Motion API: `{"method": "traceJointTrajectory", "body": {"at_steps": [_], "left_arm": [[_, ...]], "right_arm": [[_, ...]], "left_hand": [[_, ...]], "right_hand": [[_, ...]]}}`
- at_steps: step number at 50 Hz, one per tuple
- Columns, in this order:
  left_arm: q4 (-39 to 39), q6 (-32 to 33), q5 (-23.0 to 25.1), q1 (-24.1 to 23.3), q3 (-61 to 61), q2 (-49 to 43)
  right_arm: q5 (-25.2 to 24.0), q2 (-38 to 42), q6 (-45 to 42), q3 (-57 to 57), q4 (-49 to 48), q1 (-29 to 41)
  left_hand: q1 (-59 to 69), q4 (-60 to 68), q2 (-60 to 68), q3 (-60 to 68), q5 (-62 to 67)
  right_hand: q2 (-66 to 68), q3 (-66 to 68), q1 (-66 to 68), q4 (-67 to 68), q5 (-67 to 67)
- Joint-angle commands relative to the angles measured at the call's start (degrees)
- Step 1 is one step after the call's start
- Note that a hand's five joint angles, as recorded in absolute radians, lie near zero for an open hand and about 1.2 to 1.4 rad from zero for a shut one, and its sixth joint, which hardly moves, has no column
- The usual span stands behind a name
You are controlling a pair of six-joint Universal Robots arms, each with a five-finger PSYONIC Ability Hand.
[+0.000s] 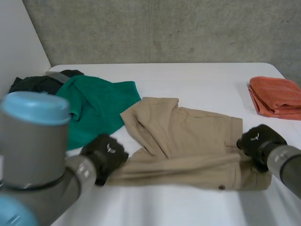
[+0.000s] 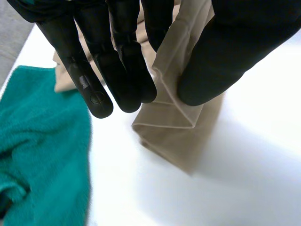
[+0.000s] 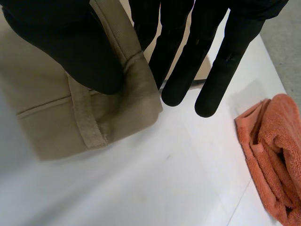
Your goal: Fold the laundry.
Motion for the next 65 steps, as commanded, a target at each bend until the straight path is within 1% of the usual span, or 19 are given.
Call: {"method": "traceJointTrajectory", "body": {"at_steps": [1,2,3,5,10,14,16,18,19,27,31,39,41,44,48,49,50,54,65], "left_arm": [[0.93,1.06,1.43,0.70,-9.10,12.10],[1.63,1.15,1.69,0.87,-9.02,12.19],[3.37,1.59,2.13,1.05,-8.67,12.01],[5.58,1.50,2.31,1.14,-7.88,11.40],[13.05,1.50,2.40,1.93,-2.96,5.61],[17.80,0.80,2.84,4.21,2.49,0.51],[20.87,0.89,3.01,5.44,5.91,-3.35],[22.19,0.80,3.54,5.80,7.94,-5.99],[22.81,0.80,4.67,5.97,10.56,-9.31],[22.99,0.80,11.09,7.72,22.87,-23.82],[23.78,1.32,12.07,8.87,27.88,-30.33],[23.70,1.33,15.05,9.84,34.84,-38.26],[23.69,1.24,15.41,10.02,35.11,-39.05],[24.04,1.15,14.71,10.19,35.28,-39.14],[26.68,0.54,11.73,9.67,34.58,-38.44],[27.20,0.45,10.32,9.58,34.32,-38.09],[27.91,0.19,7.35,9.49,33.53,-36.78],[28.70,-0.34,1.98,9.66,30.20,-32.48],[27.91,0.80,-1.90,9.75,24.03,-29.03]], "right_arm": [[-1.28,-7.05,-8.57,8.02,4.39,-0.80],[-1.46,-7.05,-9.01,8.20,4.48,-0.80],[-2.07,-7.14,-9.10,8.46,4.57,-0.80],[-2.69,-7.05,-8.76,8.64,4.48,-0.72],[-3.57,-6.87,-6.91,8.73,3.61,-0.72],[-3.57,-6.79,-6.21,8.90,2.56,-0.63],[-3.57,-6.79,-6.12,8.90,2.03,-0.45],[-3.66,-6.79,-6.12,8.90,1.24,-0.37],[-3.66,-6.79,-6.03,8.90,0.97,-0.37],[-3.66,-6.79,-4.36,8.90,-0.70,-0.10],[-3.66,-6.61,-3.92,8.99,-1.58,-0.10],[-3.66,-5.82,-3.83,8.99,-2.90,-0.10],[-3.66,-5.82,-3.83,8.99,-3.07,-0.10],[-3.66,-5.73,-3.74,8.90,-3.34,-0.10],[-3.57,-5.82,-3.74,8.90,-4.04,-0.10],[-3.57,-5.82,-3.74,8.90,-4.22,-0.10],[-3.57,-5.82,-3.74,8.90,-4.22,-0.10],[-3.57,-5.82,-3.48,8.90,-4.22,-0.01],[-3.57,-5.56,-2.78,8.73,-4.39,-0.01]], "left_hand": [[1.57,-0.16,0.04,0.33,1.19],[-19.02,-20.75,-20.56,-20.27,-19.41],[-57.29,-59.02,-58.83,-58.54,-57.68],[-54.76,-56.49,-56.29,-56.00,-55.14],[-57.08,-58.81,-58.61,-58.33,-57.46],[-53.21,-54.95,-54.75,-54.46,-53.60],[-46.50,-48.23,-48.04,-47.75,-46.89],[-44.47,-46.20,-46.00,-45.72,-44.85],[-42.46,-44.19,-44.00,-43.71,-42.85],[-31.35,-33.08,-32.88,-32.59,-31.73],[-31.18,-32.91,-32.71,-32.42,-31.56],[-28.15,-29.88,-29.68,-29.40,-28.53],[-23.80,-25.54,-25.34,-25.05,-24.19],[11.44,9.71,9.90,10.19,11.05],[12.71,10.98,11.17,11.46,12.32],[12.71,10.98,11.17,11.46,12.32],[12.71,10.98,11.17,11.46,12.32],[12.71,10.98,11.17,11.46,12.32],[12.71,10.98,11.17,11.46,12.32]], "right_hand": [[12.01,11.32,16.52,11.16,11.44],[12.01,11.32,16.52,11.16,11.44],[12.01,11.32,16.52,11.16,11.44],[12.01,11.32,16.52,11.16,11.44],[12.01,11.32,16.52,11.16,11.44],[12.01,11.32,16.52,11.16,11.44],[12.01,11.32,16.52,11.16,11.44],[12.01,11.32,16.52,11.16,11.44],[12.01,11.32,16.52,11.16,11.44],[12.01,11.32,16.52,11.16,11.44],[12.01,11.32,16.52,11.16,11.44],[12.01,11.32,16.52,11.16,11.44],[12.01,11.32,16.52,11.16,11.44],[12.01,11.32,16.52,11.16,11.44],[12.01,11.32,16.52,11.16,11.44],[12.01,11.32,16.52,11.16,11.44],[12.01,11.32,16.52,11.16,11.44],[12.01,11.32,16.52,11.16,11.44],[12.01,11.32,16.52,11.16,11.44]]}}
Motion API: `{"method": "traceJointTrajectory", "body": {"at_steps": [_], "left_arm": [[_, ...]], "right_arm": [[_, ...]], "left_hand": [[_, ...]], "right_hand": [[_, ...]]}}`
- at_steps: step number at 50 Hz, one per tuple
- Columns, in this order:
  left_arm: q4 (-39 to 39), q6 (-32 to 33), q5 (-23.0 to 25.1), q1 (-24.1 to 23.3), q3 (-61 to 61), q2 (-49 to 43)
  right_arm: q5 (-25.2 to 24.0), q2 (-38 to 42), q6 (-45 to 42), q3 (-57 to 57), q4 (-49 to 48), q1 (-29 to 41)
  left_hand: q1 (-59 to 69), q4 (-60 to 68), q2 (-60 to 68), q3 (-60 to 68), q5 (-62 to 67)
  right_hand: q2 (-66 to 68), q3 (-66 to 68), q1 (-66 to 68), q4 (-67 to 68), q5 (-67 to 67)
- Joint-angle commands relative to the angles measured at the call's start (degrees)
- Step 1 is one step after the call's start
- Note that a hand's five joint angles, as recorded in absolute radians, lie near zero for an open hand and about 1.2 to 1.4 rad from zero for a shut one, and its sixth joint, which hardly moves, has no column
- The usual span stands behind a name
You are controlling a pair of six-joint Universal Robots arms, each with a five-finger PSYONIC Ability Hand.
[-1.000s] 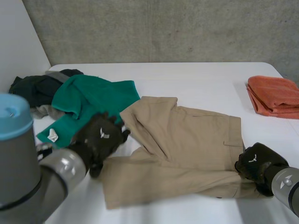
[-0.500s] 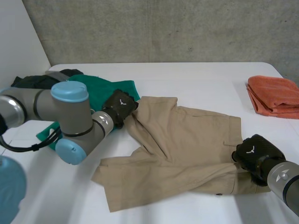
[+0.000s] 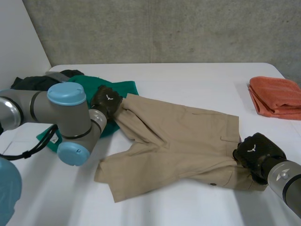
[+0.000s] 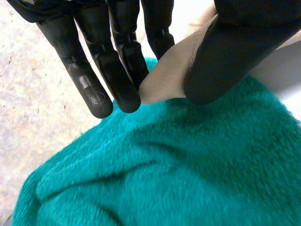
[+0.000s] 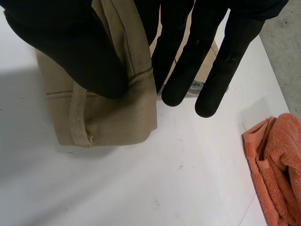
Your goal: Fold the laundry.
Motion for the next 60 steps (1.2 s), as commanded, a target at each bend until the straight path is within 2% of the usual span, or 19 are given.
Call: {"method": "traceJointTrajectory", "body": {"at_steps": [1,4,5,8,14,18,22,28,32,36,40,44,60], "left_arm": [[-0.88,0.37,-2.98,0.36,-3.06,1.37],[-1.06,0.37,-4.21,0.27,-3.94,1.46],[-1.06,0.37,-4.30,0.19,-4.20,1.54],[-1.06,0.29,-4.39,-0.17,-4.64,2.33],[-1.06,-0.95,-3.43,-0.34,-6.40,7.69],[-1.06,-1.91,0.16,-0.69,-9.12,10.15],[-1.15,-2.26,3.42,-1.75,-10.00,9.81],[-0.97,-2.26,4.13,-1.57,-9.92,7.96],[-0.97,-2.18,4.13,-1.31,-8.87,5.42],[-0.88,-2.09,3.52,-1.13,-7.28,2.96],[-0.80,-2.09,3.34,-0.96,-6.23,1.55],[-0.88,-2.09,3.17,-0.43,-6.23,1.46],[-1.24,-1.91,-4.31,0.62,-10.35,5.41]], "right_arm": [[0.06,0.20,0.25,-0.15,-0.07,0.01],[0.06,0.28,0.25,-0.15,-0.07,0.10],[0.06,0.28,0.34,-0.15,-0.07,0.10],[0.15,0.28,0.42,-0.15,-0.07,0.10],[0.15,0.28,0.42,-0.15,-0.15,0.01],[0.15,0.28,0.51,-0.07,-0.15,0.01],[0.15,0.37,0.51,0.02,-0.51,0.01],[0.41,1.07,0.51,0.11,-1.38,0.01],[0.41,1.78,0.51,0.20,-1.38,0.01],[0.50,1.78,0.51,0.20,-1.47,0.01],[0.50,1.95,0.51,0.20,-1.47,0.10],[0.50,1.95,0.51,0.20,-1.56,0.01],[0.59,1.87,0.51,-0.07,-1.74,0.18]], "left_hand": [[13.69,11.27,11.89,11.90,13.89],[13.69,11.27,11.89,11.90,13.89],[5.22,2.80,3.42,3.43,5.41],[-33.93,-36.34,-35.72,-35.71,-33.73],[-32.89,-35.30,-34.68,-34.67,-32.69],[-31.54,-33.95,-33.34,-33.33,-31.34],[-30.53,-32.94,-32.33,-32.32,-30.33],[-30.20,-32.61,-31.99,-31.98,-30.00],[-27.85,-30.26,-29.65,-29.64,-27.65],[-20.29,-22.70,-22.08,-22.08,-20.09],[-8.19,-10.60,-9.98,-9.97,-7.99],[13.64,11.22,11.84,11.85,13.83],[13.69,11.27,11.89,11.90,13.89]], "right_hand": [[12.01,11.32,16.52,11.17,11.44],[12.01,11.32,16.52,11.17,11.44],[12.01,11.32,16.52,11.17,11.44],[12.01,11.32,16.52,11.17,11.44],[12.01,11.32,16.52,11.17,11.44],[12.01,11.32,16.52,11.17,11.44],[12.01,11.32,16.52,11.17,11.44],[12.01,11.32,16.52,11.17,11.44],[12.01,11.32,16.52,11.17,11.44],[12.01,11.32,16.52,11.17,11.44],[12.01,11.32,16.52,11.17,11.44],[12.01,11.32,16.52,11.17,11.44],[12.01,11.32,16.52,11.17,11.44]]}}
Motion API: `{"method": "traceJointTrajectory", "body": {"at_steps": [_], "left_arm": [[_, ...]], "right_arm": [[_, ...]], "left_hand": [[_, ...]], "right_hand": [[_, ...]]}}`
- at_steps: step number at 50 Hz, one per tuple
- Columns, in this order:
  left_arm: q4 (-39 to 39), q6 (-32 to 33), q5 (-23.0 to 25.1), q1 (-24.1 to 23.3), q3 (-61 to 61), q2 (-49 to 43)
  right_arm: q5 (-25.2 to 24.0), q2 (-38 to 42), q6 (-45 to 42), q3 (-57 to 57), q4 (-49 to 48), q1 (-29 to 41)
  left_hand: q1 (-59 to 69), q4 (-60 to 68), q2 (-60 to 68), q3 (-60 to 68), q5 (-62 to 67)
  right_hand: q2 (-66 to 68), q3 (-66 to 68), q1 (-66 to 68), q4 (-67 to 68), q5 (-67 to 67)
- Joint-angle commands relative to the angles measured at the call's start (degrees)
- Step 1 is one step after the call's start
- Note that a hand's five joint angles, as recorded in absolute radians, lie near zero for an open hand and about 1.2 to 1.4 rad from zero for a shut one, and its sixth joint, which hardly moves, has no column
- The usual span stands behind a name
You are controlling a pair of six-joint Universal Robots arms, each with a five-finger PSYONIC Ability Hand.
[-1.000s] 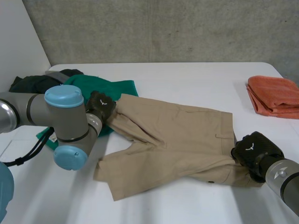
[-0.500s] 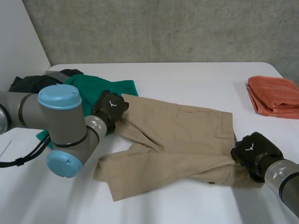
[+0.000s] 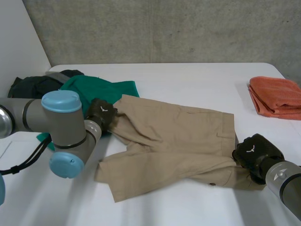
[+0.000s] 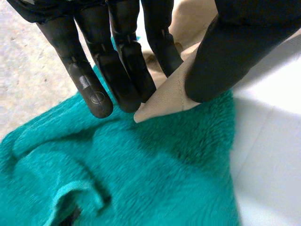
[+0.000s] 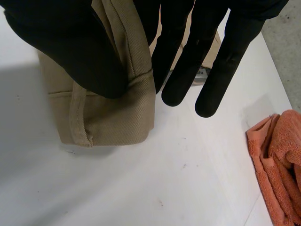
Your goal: Fold the laundry.
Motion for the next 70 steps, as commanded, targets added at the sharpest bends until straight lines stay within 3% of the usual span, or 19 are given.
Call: {"method": "traceJointTrajectory", "body": {"at_steps": [1,3,5,7,8,15,24,32,40,43,44,45,46,54,60,63,67,68,70], "left_arm": [[-0.44,0.23,-2.42,-0.03,-1.82,1.53],[-0.44,0.32,-2.50,-0.03,-2.53,2.23],[-0.35,0.06,-2.33,-0.11,-3.76,4.07],[-0.35,-0.12,-2.42,-0.38,-4.63,5.74],[-0.26,-0.21,-2.50,-0.55,-5.68,7.84],[-0.35,-2.14,-2.24,-1.17,-13.24,19.00],[-4.38,-14.61,-0.58,-7.58,-29.14,33.16],[-3.34,-16.56,1.80,-9.78,-35.49,31.68],[5.63,-16.38,1.89,-9.26,-33.56,23.77],[6.42,-16.38,1.98,-9.34,-32.77,21.92],[6.42,-16.38,1.89,-9.34,-32.68,21.74],[6.51,-16.47,1.72,-9.60,-32.68,21.66],[6.59,-16.56,1.63,-9.69,-32.76,21.83],[5.37,-16.73,1.63,-10.04,-35.57,35.44],[-2.86,-16.12,1.89,-9.96,-39.53,44.67],[-8.07,-16.29,2.24,-9.87,-40.32,45.56],[-11.25,-16.82,2.59,-9.96,-41.46,45.04],[-9.77,-16.91,2.94,-10.13,-41.90,44.08],[-8.09,-16.99,3.29,-10.48,-42.43,42.76]], "right_arm": [[0.07,0.00,0.00,-0.20,0.00,0.11],[0.07,0.00,0.00,-0.46,0.00,0.11],[0.07,-0.09,0.18,-0.64,0.00,0.19],[0.07,-0.09,0.61,-0.90,0.00,0.37],[0.07,-0.09,0.70,-0.90,0.00,0.46],[0.07,0.00,1.05,-0.99,0.00,0.46],[-0.02,0.00,1.06,-1.08,0.00,0.46],[-0.02,0.00,1.14,-0.99,0.00,0.37],[-0.02,0.00,1.14,-0.73,0.00,0.46],[-0.02,0.00,1.14,-0.64,0.00,0.46],[-0.02,0.00,1.23,-0.55,0.00,0.37],[0.07,0.00,1.23,-0.55,0.00,0.37],[0.07,0.00,1.23,-0.55,0.00,0.28],[0.51,-4.48,0.36,-0.72,2.72,-0.33],[-0.45,-9.93,-2.81,-0.73,16.94,-0.42],[-1.24,-11.69,-5.44,-1.25,22.13,-0.77],[-3.26,-11.61,-4.93,-1.78,17.95,-0.33],[-3.27,-11.34,-4.49,-1.87,16.97,-0.25],[-3.18,-10.20,-3.26,-1.95,15.21,-0.24]], "left_hand": [[14.03,11.29,11.50,11.94,13.40],[10.89,8.15,8.36,8.80,10.26],[-19.65,-22.38,-22.17,-21.74,-20.27],[-35.50,-38.24,-38.03,-37.60,-36.13],[-37.23,-39.97,-39.76,-39.33,-37.86],[-36.92,-39.66,-39.44,-39.01,-37.54],[-36.58,-39.32,-39.11,-38.67,-37.20],[-37.25,-39.99,-39.78,-39.34,-37.87],[-35.75,-38.48,-38.27,-37.84,-36.37],[-18.49,-21.22,-21.01,-20.58,-19.11],[-7.76,-10.49,-10.28,-9.85,-8.38],[13.81,11.07,11.28,11.72,13.19],[14.03,11.29,11.50,11.94,13.40],[14.03,11.29,11.50,11.94,13.40],[14.03,11.29,11.50,11.94,13.40],[14.03,11.29,11.50,11.94,13.40],[14.03,11.29,11.50,11.94,13.40],[-9.60,-12.33,-12.12,-11.69,-10.22],[-30.27,-33.01,-32.80,-32.37,-30.90]], "right_hand": [[12.01,11.32,16.52,11.17,11.44],[12.01,11.32,16.52,11.17,11.44],[12.01,11.32,16.52,11.17,11.44],[12.01,11.32,16.52,11.17,11.44],[12.01,11.32,16.52,11.17,11.44],[12.01,11.32,16.52,11.17,11.44],[12.01,11.32,16.52,11.17,11.44],[12.01,11.32,16.52,11.17,11.44],[12.01,11.32,16.52,11.17,11.44],[12.01,11.32,16.52,11.17,11.44],[12.01,11.32,16.52,11.17,11.44],[12.01,11.32,16.52,11.17,11.44],[12.01,11.32,16.52,11.17,11.44],[12.01,11.32,16.52,11.17,11.44],[12.01,11.32,16.52,11.17,11.44],[12.01,11.32,16.52,11.17,11.44],[12.01,11.32,16.52,11.17,11.44],[12.01,11.32,16.52,11.17,11.44],[12.01,11.32,16.52,11.17,11.44]]}}
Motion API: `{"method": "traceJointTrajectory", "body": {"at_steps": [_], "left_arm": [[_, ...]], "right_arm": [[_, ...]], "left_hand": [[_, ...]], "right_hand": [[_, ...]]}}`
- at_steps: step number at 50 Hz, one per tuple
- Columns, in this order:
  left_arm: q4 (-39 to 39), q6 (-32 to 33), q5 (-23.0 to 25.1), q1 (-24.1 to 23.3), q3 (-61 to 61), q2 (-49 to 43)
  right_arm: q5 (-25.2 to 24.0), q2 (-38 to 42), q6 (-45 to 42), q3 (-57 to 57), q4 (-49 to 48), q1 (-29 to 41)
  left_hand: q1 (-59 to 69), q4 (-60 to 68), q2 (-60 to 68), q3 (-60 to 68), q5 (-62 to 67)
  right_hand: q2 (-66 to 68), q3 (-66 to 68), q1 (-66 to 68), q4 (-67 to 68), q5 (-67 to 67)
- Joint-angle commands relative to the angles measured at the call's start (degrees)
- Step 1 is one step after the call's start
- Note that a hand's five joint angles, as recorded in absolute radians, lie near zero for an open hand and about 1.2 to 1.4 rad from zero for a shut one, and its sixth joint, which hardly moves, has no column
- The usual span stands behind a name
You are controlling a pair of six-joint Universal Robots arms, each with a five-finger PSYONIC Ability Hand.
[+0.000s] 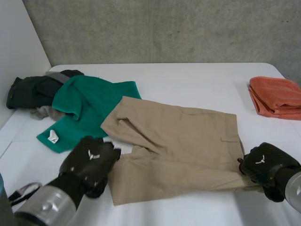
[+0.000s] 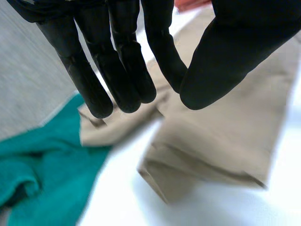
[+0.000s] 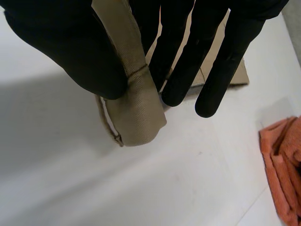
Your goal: Fold the laundry.
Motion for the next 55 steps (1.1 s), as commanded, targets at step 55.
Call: {"method": "traceJointTrajectory", "body": {"at_steps": [55], "left_arm": [[0.45,2.98,-2.79,-3.94,-2.65,-1.53]], "right_arm": [[1.98,4.35,-2.04,1.50,3.28,1.84]], "left_hand": [[16.85,15.38,16.34,15.81,17.08]], "right_hand": [[12.01,11.32,16.52,11.16,11.44]]}}
